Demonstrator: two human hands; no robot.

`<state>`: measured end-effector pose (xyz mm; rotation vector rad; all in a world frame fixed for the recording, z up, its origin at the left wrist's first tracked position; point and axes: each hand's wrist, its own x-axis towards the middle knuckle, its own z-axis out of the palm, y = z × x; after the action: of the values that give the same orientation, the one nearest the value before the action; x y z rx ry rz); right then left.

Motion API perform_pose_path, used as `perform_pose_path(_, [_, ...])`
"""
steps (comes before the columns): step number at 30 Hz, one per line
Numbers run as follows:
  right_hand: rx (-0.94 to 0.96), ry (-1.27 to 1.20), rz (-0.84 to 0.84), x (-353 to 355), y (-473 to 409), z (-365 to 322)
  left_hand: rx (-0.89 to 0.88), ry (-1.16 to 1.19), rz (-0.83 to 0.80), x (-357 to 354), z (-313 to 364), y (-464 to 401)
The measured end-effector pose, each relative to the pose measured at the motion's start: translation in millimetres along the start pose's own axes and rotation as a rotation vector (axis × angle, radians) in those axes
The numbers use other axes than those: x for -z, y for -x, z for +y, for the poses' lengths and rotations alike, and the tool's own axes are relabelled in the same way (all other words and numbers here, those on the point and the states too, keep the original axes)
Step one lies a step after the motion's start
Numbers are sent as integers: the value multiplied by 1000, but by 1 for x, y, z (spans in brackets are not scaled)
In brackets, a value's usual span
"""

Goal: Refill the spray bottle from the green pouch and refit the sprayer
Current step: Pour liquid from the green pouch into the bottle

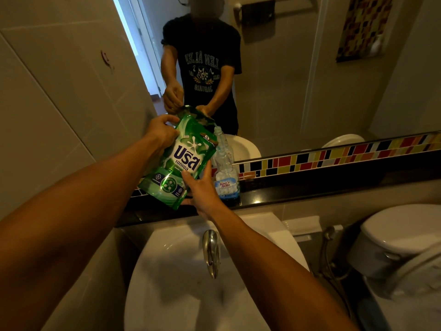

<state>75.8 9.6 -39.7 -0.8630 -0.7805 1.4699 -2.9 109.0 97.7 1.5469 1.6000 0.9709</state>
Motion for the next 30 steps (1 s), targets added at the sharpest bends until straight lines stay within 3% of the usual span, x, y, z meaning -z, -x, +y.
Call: perform_pose_path(30, [-1,-7,-7,-2,-4,2,0,-27,-22,0,7,4])
